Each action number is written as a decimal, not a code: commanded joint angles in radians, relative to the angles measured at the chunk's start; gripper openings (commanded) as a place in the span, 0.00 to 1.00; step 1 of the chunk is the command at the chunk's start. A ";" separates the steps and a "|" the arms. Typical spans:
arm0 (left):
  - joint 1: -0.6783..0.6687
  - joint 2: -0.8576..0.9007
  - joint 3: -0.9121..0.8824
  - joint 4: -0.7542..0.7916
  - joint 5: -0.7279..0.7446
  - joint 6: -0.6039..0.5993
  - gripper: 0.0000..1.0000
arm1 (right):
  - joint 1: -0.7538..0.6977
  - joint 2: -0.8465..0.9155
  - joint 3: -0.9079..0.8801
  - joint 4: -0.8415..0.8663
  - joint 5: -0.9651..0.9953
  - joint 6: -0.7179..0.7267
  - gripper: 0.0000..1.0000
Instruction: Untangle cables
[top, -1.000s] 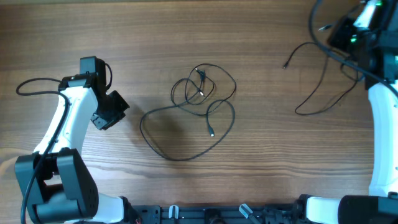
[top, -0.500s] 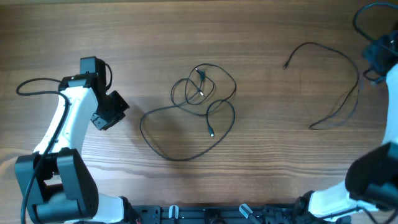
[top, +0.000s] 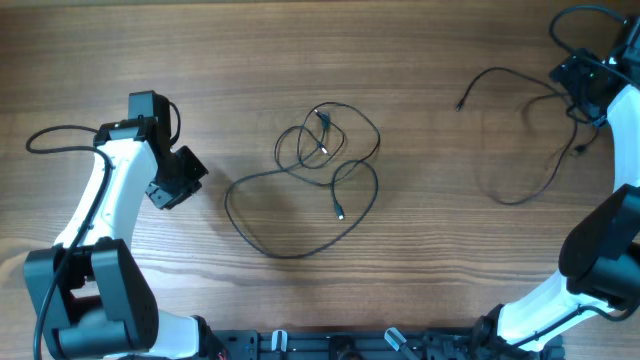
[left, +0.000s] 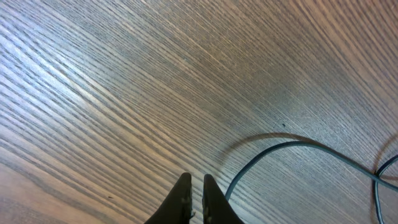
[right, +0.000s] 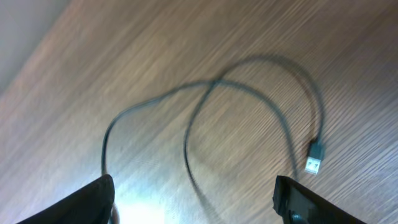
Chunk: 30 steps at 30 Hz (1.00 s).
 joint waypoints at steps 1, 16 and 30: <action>-0.002 0.006 0.002 -0.002 -0.016 -0.010 0.08 | 0.004 0.013 0.005 -0.076 -0.076 -0.039 0.84; -0.002 0.006 0.002 0.000 -0.016 -0.010 0.13 | 0.147 0.013 0.005 -0.288 -0.252 -0.257 0.93; -0.002 0.006 0.002 0.006 -0.016 -0.010 0.14 | 0.549 0.013 -0.078 -0.299 -0.212 -0.317 0.88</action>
